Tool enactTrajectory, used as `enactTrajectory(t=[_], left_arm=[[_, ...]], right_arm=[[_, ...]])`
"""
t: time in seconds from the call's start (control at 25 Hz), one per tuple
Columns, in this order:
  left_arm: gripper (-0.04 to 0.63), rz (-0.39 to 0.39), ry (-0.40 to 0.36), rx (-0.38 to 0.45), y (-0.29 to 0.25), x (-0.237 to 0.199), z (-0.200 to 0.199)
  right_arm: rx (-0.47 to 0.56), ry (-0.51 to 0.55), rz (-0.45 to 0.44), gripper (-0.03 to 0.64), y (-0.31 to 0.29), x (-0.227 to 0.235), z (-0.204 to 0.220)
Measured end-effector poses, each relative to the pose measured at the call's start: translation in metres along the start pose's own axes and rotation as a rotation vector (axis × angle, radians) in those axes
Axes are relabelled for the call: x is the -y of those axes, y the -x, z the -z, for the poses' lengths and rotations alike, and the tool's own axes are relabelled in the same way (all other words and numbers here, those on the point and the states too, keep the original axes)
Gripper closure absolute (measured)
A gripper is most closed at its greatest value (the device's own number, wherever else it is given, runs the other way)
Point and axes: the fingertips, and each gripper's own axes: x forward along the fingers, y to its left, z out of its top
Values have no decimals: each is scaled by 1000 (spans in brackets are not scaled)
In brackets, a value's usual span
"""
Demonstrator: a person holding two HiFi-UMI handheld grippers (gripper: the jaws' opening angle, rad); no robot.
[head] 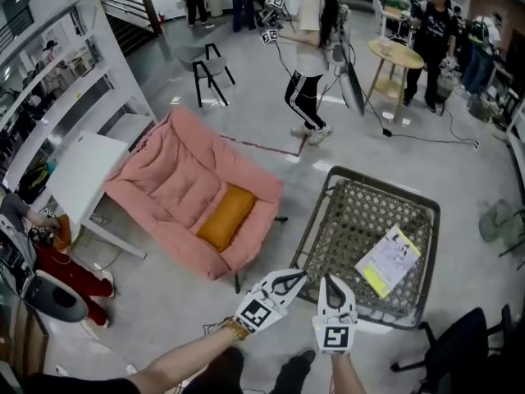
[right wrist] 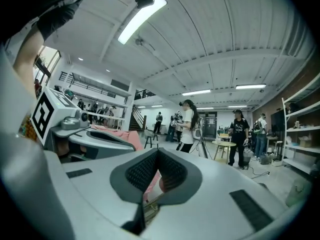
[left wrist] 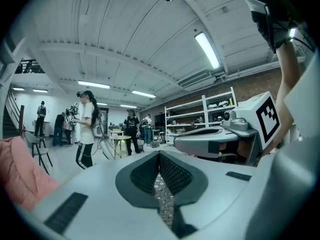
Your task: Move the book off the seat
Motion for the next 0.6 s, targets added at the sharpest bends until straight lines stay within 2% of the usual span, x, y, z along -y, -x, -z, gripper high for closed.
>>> enactTrajectory(t=[0.08,0.28,0.44,0.6], left_arm=[[595,-1,-13,9,9,-2,-15],[595,-23,2,7,38,-7,-42],[595,-34,-1,-3,58,-2,-57],[595,-62,14,19,64,-15,-68]], right_arm=[[-25,6,-13,603,5,-6,-10],[-23,-66,-65,603,19,-27,-47],[-34,2,-128,603,36,-54,-71],[-15,5,-124,603,29,-62,-90]])
